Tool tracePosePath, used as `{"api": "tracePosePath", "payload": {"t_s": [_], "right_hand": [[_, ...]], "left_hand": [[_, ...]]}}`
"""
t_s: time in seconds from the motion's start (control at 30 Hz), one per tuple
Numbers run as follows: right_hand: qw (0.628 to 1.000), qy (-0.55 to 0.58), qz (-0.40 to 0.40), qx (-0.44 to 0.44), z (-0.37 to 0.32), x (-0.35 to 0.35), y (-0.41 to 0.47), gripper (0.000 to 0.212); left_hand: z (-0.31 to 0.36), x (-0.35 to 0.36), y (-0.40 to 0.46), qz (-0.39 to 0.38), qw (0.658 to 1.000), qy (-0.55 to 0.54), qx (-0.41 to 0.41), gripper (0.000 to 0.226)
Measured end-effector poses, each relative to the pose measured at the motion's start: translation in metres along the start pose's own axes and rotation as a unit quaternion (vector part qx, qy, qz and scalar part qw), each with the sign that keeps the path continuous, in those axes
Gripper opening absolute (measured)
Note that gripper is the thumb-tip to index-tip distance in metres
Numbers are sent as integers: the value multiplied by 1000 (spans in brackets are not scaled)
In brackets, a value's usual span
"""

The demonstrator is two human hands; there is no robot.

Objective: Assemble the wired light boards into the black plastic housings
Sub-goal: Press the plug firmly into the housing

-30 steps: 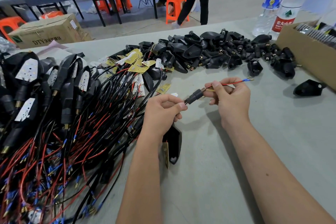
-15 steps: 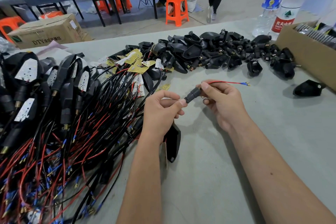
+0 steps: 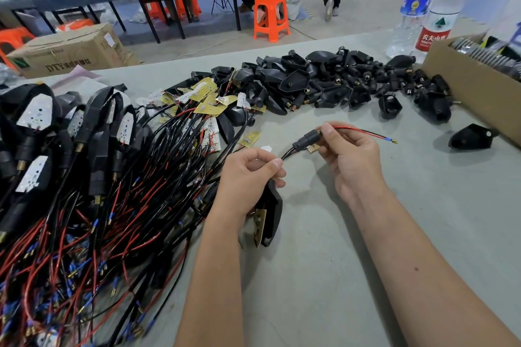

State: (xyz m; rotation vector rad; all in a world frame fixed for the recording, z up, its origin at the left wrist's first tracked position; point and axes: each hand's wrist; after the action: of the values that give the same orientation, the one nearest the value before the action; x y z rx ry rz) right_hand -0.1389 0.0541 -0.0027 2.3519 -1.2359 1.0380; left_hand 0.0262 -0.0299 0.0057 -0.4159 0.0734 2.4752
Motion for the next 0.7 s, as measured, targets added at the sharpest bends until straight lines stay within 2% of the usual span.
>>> {"api": "tracePosePath", "payload": {"t_s": [0.2,0.4,0.53,0.7], "right_hand": [[1000,-13,-5,0,-1,1,1,5],[993,-88,37,-64,2,1,-1,3],[984,-137,51,-99,2,1,-1,9],[984,-138,44,-102,2,2,-2,9]], "left_hand": [[5,-3,-3,4,1000,6,1,12],[8,-1,-3,10,1000,4,7,15],[8,-1,-4,5,1000,11,3,16],[8,-1,-4,4,1000,13,1,15]]}}
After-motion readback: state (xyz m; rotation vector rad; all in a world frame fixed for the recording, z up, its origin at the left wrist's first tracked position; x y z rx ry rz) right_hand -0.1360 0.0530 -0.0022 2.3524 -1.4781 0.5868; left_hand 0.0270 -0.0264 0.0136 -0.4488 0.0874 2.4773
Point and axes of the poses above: each hand's wrist, its own y-axis towards the middle knuckle, its own x-axis out of the palm, z = x × y, and after that the axes turned 14 degrees about y, right-handed
